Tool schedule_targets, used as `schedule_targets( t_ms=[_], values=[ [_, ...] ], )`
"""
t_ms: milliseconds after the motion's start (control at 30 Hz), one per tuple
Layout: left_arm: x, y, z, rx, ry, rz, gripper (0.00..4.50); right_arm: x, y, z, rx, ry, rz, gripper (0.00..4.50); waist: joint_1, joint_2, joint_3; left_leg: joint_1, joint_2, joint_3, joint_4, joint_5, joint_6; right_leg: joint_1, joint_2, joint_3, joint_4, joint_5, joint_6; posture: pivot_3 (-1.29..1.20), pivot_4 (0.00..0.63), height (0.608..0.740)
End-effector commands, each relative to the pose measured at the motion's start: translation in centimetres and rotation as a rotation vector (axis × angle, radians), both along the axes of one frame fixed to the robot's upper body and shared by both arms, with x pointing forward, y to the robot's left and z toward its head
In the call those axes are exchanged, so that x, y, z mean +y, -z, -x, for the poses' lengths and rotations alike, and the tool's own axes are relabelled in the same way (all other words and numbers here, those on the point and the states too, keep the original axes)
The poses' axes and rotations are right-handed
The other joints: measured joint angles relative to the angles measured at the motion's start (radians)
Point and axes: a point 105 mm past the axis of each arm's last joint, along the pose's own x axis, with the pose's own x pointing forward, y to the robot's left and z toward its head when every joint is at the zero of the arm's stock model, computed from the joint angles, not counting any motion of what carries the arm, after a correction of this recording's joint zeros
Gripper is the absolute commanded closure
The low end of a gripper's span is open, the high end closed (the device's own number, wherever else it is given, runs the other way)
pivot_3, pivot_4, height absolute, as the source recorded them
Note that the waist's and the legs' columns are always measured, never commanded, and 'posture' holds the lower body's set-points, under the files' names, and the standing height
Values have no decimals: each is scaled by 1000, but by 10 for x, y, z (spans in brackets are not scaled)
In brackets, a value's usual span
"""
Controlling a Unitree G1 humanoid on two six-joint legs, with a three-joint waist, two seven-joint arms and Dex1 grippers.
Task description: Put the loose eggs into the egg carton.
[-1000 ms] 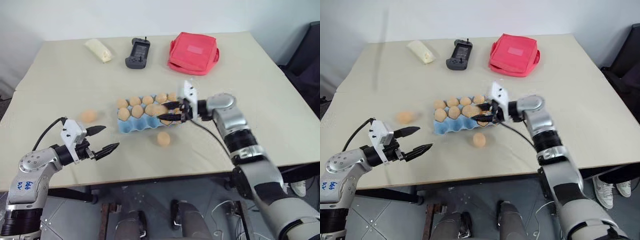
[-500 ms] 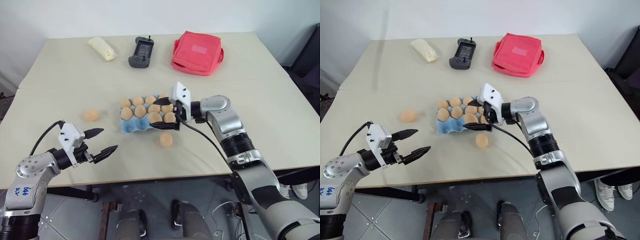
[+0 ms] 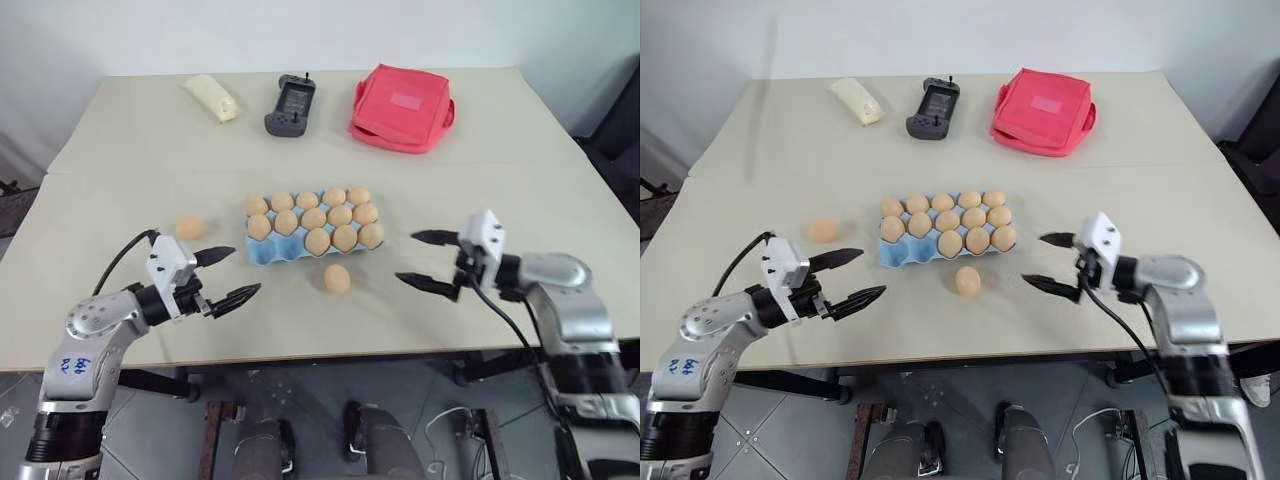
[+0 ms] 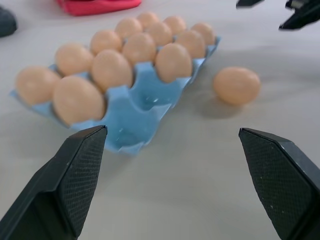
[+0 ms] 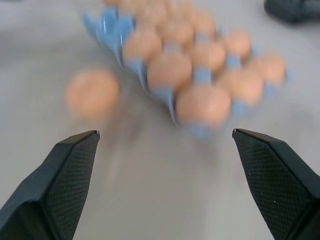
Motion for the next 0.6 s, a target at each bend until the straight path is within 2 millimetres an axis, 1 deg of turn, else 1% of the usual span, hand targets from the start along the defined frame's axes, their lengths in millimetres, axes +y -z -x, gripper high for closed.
schedule_targets(
  t_ms=[33, 100, 167, 233, 300, 400, 433, 500, 600],
  values=[
    [-7, 0, -4, -28, 35, -20, 0, -22, -11, 2, -55, 94, -51, 28, -4, 0, 0, 0, 0, 0, 0, 0, 0, 0, 0, 0, 0, 0, 0, 0, 150, 740],
    [-10, -1, -7, -38, 47, -26, 0, -32, -5, 4, -18, 129, -71, 28, -7, 0, 0, 1, 0, 1, 1, 0, 1, 0, 1, 1, 0, 0, 0, 0, 150, 740],
    [-10, -3, -11, -59, 39, -44, 0, -35, 3, 7, 4, 137, -50, 28, -2, 0, 0, 1, 0, 1, 2, 0, 1, 1, 1, 1, 1, 0, 0, 0, 150, 740],
    [-8, -4, -11, -66, 37, -44, 0, -30, 2, 7, 6, 123, -60, 28, -2, 0, 0, 1, 0, 0, 1, 1, 1, 1, 1, 1, 1, 1, -1, 0, 150, 740],
    [-3, -5, -11, -78, 26, -39, 0, -22, -3, 3, -13, 105, -71, 28, -3, 0, 0, 1, 0, 0, 1, 1, 1, 1, 1, 1, 1, 1, -1, 0, 150, 740],
    [3, -10, -9, -104, 10, -25, 0, 1, -14, -1, -8, 57, -129, 28, -7, 0, 0, 1, 1, 0, 1, 1, 1, 1, 1, 1, 1, 1, -1, 0, 150, 740],
    [3, -12, -5, -120, 27, -12, 0, 13, -15, 0, 6, 17, -133, 28, -6, 0, 0, 1, 1, 0, 2, 1, 1, 1, 1, 1, 1, 1, -1, 0, 150, 740],
    [5, -11, 3, -103, 58, -19, 0, 32, -15, 5, 34, -56, -128, 28, -2, 0, 0, 1, 1, 0, 1, 1, 1, 1, 1, 1, 2, 1, -1, 0, 150, 740],
    [13, -3, 13, -60, 63, -61, 0, 65, -9, 8, 82, -145, -104, 28, -2, 0, 0, 1, 1, 0, 1, 0, 1, 1, 1, 1, 1, 1, -1, 0, 150, 740]
  ],
)
